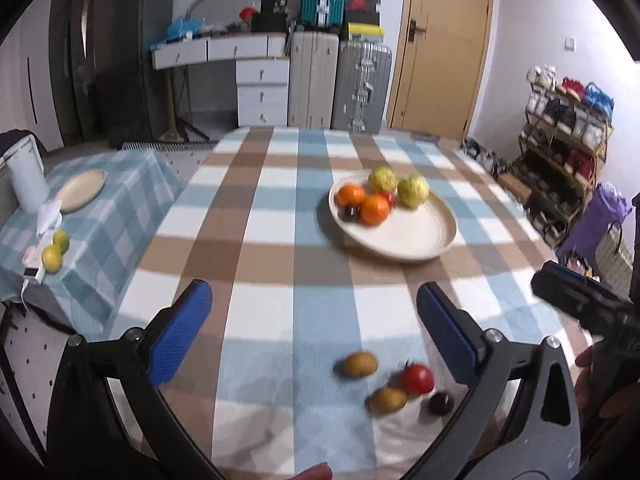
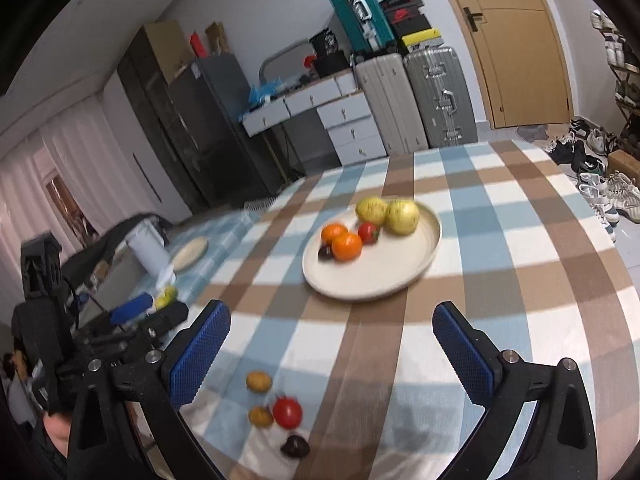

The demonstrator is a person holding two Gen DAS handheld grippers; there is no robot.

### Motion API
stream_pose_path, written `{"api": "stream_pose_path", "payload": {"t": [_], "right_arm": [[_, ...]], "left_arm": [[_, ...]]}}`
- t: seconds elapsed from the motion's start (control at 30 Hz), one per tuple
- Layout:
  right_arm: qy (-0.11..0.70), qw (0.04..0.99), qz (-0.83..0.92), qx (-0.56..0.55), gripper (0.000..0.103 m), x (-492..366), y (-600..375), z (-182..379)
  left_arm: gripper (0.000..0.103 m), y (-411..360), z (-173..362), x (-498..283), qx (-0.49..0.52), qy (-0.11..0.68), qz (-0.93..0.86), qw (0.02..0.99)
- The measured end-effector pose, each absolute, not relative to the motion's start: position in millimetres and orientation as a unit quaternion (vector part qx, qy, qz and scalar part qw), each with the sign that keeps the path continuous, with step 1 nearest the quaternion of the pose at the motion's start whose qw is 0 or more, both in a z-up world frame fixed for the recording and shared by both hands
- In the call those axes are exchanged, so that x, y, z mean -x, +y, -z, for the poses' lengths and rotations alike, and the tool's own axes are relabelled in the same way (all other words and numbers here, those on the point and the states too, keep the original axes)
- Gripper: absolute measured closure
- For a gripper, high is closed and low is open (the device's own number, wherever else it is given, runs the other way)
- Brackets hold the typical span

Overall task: Organize fruits
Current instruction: 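Withdraw both tools from the plate toward the remaining fruits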

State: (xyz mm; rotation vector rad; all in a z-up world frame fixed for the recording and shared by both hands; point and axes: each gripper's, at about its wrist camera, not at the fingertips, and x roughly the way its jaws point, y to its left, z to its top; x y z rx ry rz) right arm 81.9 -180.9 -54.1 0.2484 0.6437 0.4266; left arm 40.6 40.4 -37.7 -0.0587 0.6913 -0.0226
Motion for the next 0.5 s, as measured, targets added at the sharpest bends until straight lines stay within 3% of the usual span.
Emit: {"api": "stream_pose_path", "payload": {"t": [0.5], "right_arm": [[0.434, 0.867, -0.244, 0.019, 0.0, -46, -116, 122]], "left_arm": [[0.001, 59, 55, -61, 0.086, 0.392, 0.026, 0.915]]}}
